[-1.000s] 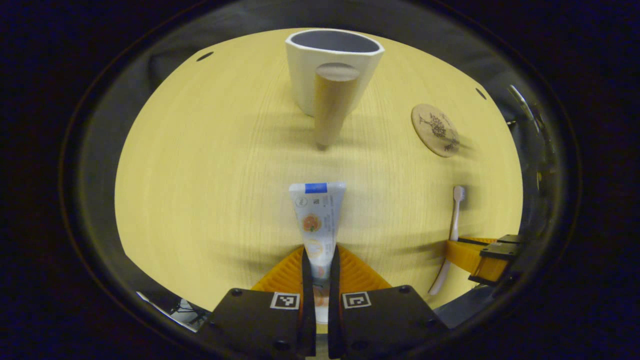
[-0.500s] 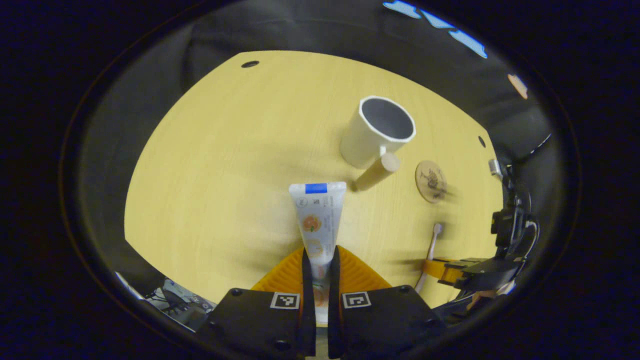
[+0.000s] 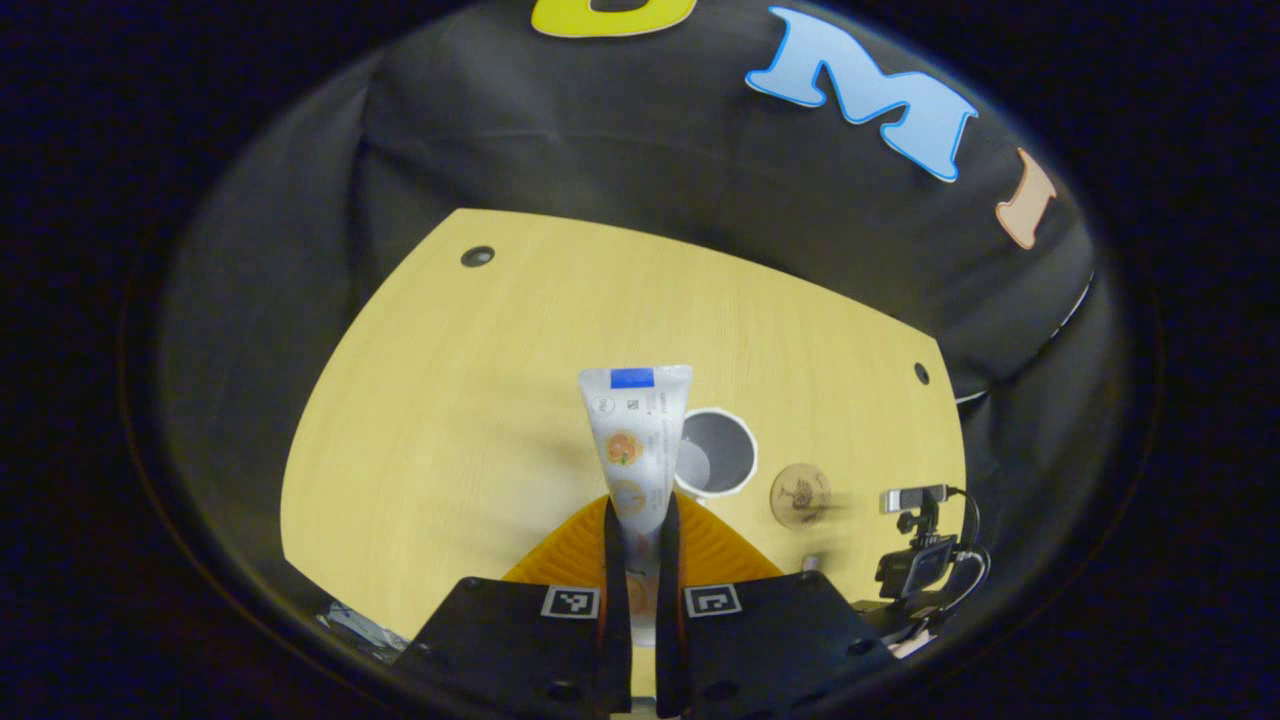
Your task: Put the toothbrush and toothpaste on the desktop into the cup, then pick up the cup and place it on the coaster on the desktop.
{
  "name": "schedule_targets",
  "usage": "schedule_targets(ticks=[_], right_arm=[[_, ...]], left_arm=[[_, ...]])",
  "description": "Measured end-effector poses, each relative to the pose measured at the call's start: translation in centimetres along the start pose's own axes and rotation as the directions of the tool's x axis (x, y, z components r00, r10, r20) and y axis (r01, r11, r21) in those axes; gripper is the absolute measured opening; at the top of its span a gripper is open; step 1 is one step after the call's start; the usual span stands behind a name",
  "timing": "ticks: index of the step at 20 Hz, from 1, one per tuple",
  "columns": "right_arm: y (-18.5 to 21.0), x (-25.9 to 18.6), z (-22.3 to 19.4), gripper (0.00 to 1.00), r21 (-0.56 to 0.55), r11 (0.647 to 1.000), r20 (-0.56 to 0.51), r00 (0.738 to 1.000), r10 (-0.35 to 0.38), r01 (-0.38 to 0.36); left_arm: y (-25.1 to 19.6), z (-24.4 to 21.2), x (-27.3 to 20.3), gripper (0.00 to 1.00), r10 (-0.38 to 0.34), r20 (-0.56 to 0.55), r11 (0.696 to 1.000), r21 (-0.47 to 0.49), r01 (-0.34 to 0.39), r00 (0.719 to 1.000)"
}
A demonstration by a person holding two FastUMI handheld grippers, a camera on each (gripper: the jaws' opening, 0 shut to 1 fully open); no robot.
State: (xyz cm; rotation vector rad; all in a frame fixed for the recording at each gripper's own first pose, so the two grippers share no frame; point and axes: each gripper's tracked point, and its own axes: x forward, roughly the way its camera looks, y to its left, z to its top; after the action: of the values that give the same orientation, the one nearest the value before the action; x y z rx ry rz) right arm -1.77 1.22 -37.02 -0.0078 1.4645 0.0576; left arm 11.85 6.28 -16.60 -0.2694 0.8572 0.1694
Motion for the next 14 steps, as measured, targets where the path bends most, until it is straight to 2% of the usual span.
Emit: schedule_targets(ticks=[4,10,14], right_arm=[[0.0,0.0,0.0,0.03,0.008,1.0,0.006,1.0,-0.008,0.008],[0.1,0.0,0.0,0.03,0.014,1.0,0.005,1.0,-0.024,0.024],[0.1,0.0,0.0,0.03,0.016,1.0,0.004,1.0,-0.026,0.026]], left_arm=[[-1.7,4.5,2.5,0.18,-0.006,0.074,0.997,0.083,0.0,0.997],[-5.7,7.5,6.9,0.17,-0.071,0.155,0.983,0.181,0.043,0.985],[-7.2,8.2,9.1,0.17,-0.123,0.197,0.985,0.144,0.096,0.973]])
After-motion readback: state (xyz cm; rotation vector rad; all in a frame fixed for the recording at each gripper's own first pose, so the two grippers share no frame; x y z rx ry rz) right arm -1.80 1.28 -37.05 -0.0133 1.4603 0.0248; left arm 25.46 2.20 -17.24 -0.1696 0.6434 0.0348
